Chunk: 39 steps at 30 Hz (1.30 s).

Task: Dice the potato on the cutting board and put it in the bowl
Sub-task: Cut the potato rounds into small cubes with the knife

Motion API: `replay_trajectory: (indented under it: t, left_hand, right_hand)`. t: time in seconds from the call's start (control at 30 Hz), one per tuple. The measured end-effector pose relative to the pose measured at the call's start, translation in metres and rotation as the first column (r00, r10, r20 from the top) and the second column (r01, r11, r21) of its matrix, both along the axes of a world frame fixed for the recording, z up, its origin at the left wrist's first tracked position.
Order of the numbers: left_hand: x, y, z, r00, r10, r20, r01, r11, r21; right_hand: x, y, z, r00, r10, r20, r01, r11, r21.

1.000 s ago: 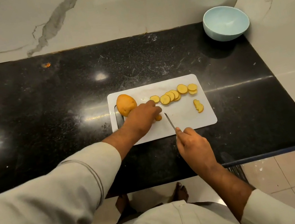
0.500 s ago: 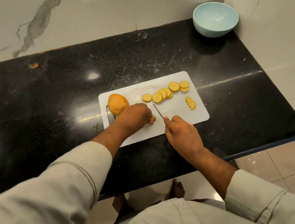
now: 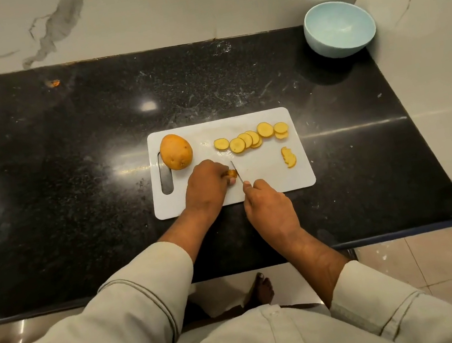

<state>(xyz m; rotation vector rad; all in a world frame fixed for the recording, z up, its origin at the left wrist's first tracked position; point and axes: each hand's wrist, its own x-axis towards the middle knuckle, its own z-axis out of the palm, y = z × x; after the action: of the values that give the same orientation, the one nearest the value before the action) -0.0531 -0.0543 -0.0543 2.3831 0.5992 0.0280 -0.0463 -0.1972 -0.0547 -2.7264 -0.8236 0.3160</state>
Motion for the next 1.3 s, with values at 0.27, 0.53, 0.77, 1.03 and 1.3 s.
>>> replay_trajectory:
  t: [0.27,0.53,0.77,1.03,1.3]
  left_hand:
    - [0.003,-0.004,0.002,1.000,0.020,0.005,-0.020,0.999,-0.045]
    - [0.005,0.004,0.003,0.999,0.031,-0.032,-0.033,0.995,-0.091]
    - [0.004,0.003,0.006,0.999,0.027,-0.040,-0.031,0.994,-0.101]
    - [0.008,0.002,0.013,0.993,0.022,-0.114,-0.030,0.997,-0.073]
    - [0.009,-0.006,0.014,0.988,0.088,-0.127,-0.094,0.995,-0.039]
  right_hand:
    - [-0.002,0.001,0.001,1.000,0.018,0.017,-0.017,0.999,-0.042]
    - [0.002,-0.002,0.003,1.000,-0.005,-0.007,0.005,1.000,-0.007]
    - [0.009,-0.004,0.003,0.998,0.050,-0.049,-0.052,0.998,-0.035]
    - [0.008,-0.004,0.003,0.997,0.080,0.000,-0.080,0.997,-0.002]
    - [0.012,-0.004,0.001,0.990,0.139,-0.019,-0.139,0.990,-0.004]
